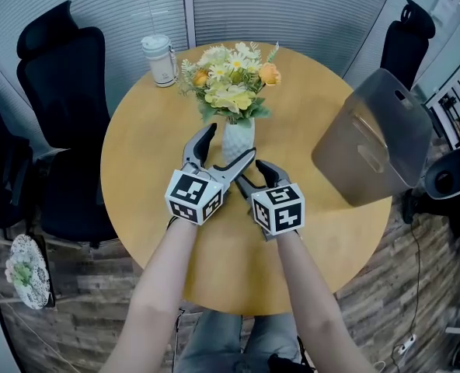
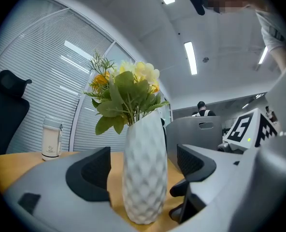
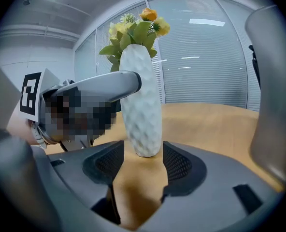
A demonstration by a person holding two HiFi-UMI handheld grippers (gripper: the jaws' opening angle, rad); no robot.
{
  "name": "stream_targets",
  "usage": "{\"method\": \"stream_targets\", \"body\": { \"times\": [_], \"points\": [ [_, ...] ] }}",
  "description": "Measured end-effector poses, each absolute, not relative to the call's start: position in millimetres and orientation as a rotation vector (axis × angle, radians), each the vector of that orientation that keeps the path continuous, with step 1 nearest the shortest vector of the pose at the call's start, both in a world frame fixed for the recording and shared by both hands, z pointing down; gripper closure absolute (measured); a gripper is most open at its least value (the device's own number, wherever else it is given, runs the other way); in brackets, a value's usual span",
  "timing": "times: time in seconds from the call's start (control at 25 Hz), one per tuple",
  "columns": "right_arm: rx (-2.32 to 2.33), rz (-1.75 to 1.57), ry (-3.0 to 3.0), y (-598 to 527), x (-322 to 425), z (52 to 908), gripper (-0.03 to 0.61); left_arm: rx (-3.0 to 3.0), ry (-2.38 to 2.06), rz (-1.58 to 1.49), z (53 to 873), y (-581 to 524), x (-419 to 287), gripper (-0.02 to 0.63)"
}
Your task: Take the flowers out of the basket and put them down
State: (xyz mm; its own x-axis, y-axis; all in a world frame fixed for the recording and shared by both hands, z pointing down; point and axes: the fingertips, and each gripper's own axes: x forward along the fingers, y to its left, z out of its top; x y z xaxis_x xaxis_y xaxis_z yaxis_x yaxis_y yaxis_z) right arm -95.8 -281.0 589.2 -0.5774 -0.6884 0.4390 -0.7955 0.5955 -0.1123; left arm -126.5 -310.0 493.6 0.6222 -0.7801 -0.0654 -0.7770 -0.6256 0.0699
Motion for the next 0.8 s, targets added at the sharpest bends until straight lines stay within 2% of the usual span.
{"method": "stream_targets", "body": {
  "times": [0.8],
  "points": [
    [1.203, 0.457, -2.524, -247, -93, 541, 0.324, 2.707, -1.430, -0.111, 467, -267, -150, 0.202]
  ]
}}
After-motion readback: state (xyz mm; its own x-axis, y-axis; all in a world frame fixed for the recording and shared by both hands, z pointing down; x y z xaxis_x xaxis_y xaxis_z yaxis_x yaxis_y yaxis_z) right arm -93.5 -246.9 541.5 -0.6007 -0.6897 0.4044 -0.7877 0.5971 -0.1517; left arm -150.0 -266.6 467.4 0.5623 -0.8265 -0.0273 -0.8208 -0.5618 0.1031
